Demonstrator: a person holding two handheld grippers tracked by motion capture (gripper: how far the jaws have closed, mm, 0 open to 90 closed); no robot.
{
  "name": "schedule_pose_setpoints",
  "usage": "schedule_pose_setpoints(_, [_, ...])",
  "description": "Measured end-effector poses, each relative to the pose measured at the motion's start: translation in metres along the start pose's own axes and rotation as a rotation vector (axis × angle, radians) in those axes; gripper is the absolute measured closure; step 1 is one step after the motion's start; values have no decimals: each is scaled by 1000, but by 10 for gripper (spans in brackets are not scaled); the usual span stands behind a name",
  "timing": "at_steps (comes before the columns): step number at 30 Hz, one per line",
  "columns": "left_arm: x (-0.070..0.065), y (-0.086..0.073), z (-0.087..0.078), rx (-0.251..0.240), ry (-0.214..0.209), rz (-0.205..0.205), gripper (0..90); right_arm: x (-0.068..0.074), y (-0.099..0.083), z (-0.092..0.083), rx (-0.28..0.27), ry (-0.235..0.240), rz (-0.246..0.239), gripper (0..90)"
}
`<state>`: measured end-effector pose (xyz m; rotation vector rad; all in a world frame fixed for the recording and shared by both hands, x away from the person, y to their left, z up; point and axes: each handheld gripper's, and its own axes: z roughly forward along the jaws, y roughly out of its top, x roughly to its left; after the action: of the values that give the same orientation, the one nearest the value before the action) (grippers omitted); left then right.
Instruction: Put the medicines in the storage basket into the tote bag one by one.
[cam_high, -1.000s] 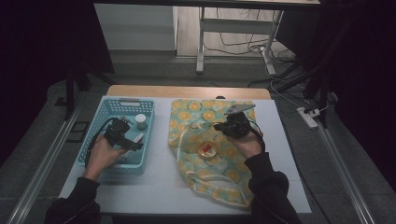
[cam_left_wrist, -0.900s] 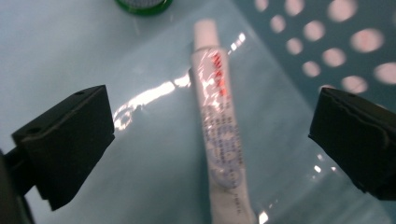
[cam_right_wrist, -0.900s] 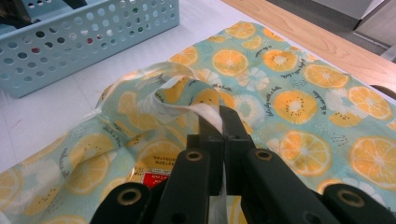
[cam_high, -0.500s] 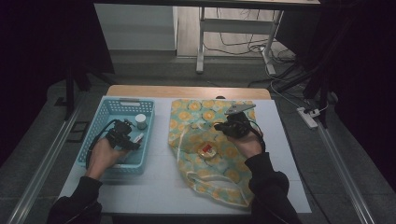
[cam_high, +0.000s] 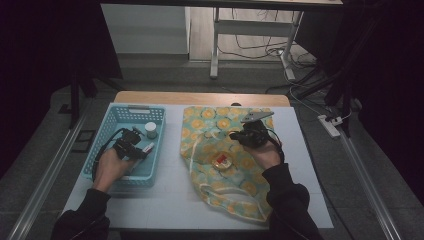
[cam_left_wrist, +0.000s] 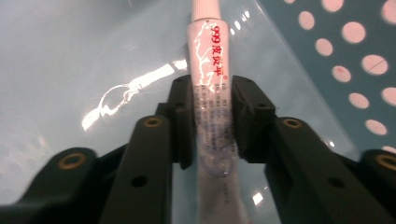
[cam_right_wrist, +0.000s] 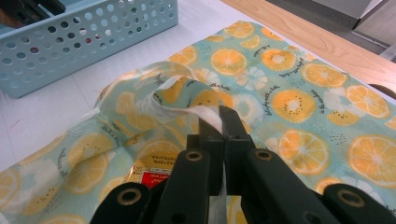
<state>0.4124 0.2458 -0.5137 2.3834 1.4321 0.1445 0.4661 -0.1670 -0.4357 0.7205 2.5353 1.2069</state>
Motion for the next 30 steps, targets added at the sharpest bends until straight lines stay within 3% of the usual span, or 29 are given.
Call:
schedule_pose_setpoints(12, [1,0,-1,-4,0,-23,731,0,0,0,-4,-3,2,898])
schedule_pose_setpoints(22, [6,-1,-17,-119,-47,-78,732,-1,0,-1,-7,-2,5,899])
schedule_pose_setpoints(30, [11,-2,-30,-172,-26,-76,733,-1,0,-1,-12,-3,6,899])
